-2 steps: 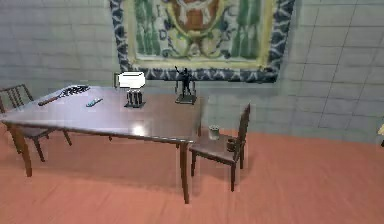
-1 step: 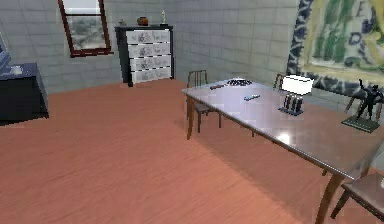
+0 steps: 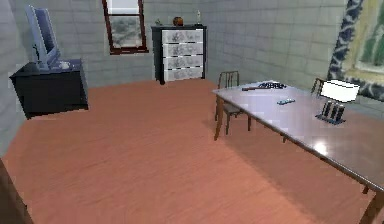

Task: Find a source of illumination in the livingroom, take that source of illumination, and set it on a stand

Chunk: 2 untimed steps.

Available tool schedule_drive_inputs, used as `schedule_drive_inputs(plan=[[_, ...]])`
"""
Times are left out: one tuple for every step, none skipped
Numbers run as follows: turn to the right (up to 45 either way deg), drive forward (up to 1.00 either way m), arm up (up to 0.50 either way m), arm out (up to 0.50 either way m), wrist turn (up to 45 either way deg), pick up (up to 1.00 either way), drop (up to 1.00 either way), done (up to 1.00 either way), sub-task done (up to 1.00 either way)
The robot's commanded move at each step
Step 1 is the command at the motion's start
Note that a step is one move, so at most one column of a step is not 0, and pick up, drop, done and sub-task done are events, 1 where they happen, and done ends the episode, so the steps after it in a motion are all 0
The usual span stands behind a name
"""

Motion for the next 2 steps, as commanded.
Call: schedule_drive_inputs(plan=[[0.0, 1.00, 0.00, 0.00, 0.0, 0.00, 0.00, 0.00, 0.00], [-24.0, 0.00, 0.00, 0.00, 0.0, 0.00, 0.00, 0.00, 0.00]])
